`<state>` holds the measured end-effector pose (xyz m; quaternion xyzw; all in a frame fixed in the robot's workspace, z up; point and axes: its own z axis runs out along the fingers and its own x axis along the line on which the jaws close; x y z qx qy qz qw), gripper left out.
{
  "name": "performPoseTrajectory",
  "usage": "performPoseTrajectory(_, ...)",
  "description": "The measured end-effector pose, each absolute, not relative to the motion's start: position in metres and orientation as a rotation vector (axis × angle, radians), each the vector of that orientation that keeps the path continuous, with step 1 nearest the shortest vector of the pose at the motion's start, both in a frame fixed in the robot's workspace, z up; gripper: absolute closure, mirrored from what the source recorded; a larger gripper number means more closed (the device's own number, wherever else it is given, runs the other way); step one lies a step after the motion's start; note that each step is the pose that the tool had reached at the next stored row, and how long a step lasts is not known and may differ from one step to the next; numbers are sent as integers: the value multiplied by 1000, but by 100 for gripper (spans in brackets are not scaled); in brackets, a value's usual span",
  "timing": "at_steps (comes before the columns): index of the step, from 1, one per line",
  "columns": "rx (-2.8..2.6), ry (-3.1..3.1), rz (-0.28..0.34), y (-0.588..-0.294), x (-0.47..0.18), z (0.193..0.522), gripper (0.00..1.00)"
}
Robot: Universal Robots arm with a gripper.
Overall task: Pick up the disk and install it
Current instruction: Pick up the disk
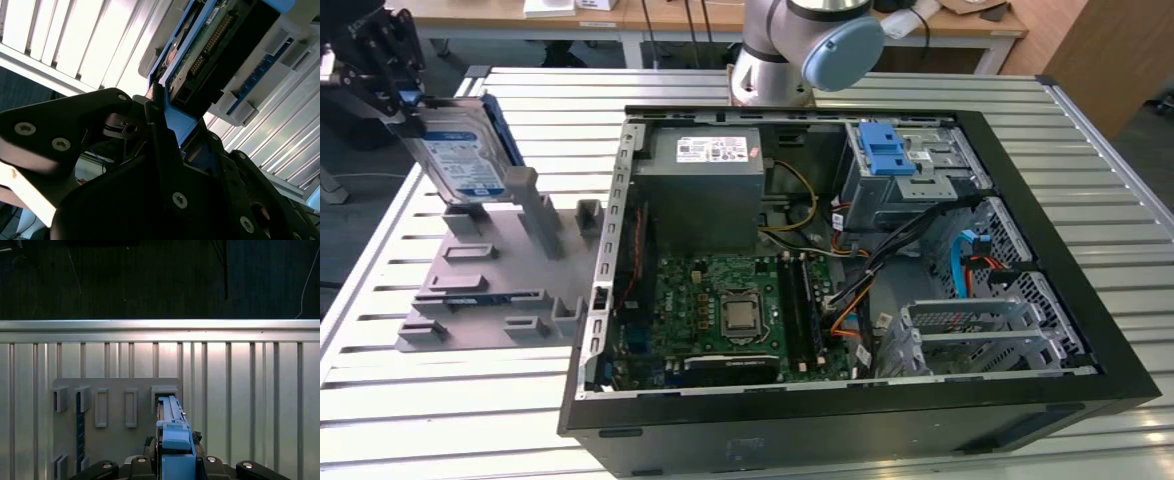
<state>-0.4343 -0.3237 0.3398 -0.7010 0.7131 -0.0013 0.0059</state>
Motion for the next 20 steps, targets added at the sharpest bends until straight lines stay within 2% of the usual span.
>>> performPoseTrajectory(20,-2194,2232,-3,-324,-434,358,64)
